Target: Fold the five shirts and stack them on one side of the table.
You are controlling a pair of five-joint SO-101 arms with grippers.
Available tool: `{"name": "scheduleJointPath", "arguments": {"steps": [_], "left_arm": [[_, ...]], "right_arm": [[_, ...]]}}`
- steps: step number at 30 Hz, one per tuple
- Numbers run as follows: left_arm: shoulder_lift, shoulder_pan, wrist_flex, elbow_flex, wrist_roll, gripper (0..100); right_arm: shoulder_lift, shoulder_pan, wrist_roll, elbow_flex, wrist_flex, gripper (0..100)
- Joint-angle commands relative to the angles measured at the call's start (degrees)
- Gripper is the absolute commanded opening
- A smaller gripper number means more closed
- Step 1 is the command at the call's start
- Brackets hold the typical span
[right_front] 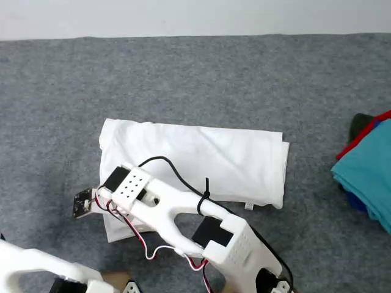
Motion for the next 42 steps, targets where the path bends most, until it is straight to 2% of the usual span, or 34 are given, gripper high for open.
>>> {"name": "scheduleJointPath", "arguments": {"steps": [1,8,11,23,32,42], "left_arm": [[-1.41,-1.67,-0.88,-0.22,-0.44,0],[-1.41,-2.55,-0.88,-0.22,-1.93,0],[-1.67,-2.55,-0.88,-0.22,-1.93,0],[-1.76,-2.55,-0.88,-0.31,-1.93,0],[-1.67,-2.37,-0.88,-0.22,-1.93,0],[-1.76,-2.37,-0.79,-0.22,-1.93,0]], "right_arm": [[1.98,-1.71,0.35,-0.79,-0.04,22.9],[2.42,-2.33,0.53,-0.88,-0.04,8.0],[2.42,-2.33,0.53,-0.88,-0.04,4.6],[1.89,-2.24,0.44,-1.23,0.04,3.2],[2.42,-1.89,0.44,-12.4,8.57,1.7],[2.59,3.82,2.29,-16.09,8.04,1.7]]}}
